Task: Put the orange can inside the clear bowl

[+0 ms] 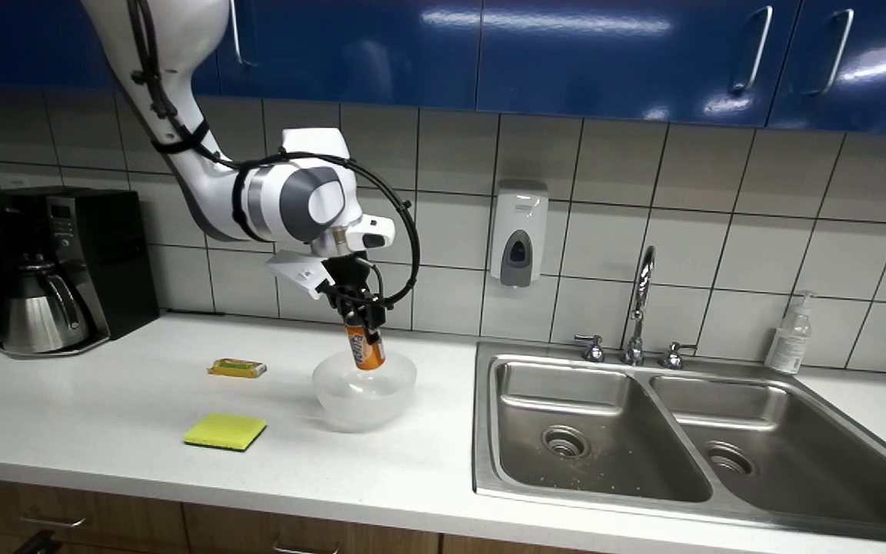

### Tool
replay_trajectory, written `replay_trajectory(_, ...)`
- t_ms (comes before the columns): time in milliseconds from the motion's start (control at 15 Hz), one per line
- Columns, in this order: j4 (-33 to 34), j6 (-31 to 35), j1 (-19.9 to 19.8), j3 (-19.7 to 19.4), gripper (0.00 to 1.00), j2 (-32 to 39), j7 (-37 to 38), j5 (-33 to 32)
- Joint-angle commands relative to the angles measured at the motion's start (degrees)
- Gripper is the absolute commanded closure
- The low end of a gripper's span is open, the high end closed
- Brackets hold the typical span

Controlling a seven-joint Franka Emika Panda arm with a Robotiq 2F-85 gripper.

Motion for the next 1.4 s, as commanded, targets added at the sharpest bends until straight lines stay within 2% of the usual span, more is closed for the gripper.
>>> replay_trajectory(0, 9.7, -4.7, 1.8, -1.3, 0.62, 8.3, 5.7, -1.1)
replay_trajectory(333, 21.0, -13.3, 2.3, -0.4, 0.62, 17.0, 8.0, 1.0)
replay_trajectory(600, 28.2, -20.9, 1.1, 1.2, 0.62, 21.6, 7.9, 2.9)
replay_trajectory(867, 30.5, -24.4, 1.1, 1.7, 0.62, 24.2, 8.0, 4.2)
replay_trajectory(1267, 29.7, -23.4, 1.3, 1.4, 0.62, 25.0, 7.6, 4.2)
replay_trajectory(1333, 29.5, -23.3, 1.4, 1.3, 0.12, 24.9, 7.7, 4.1)
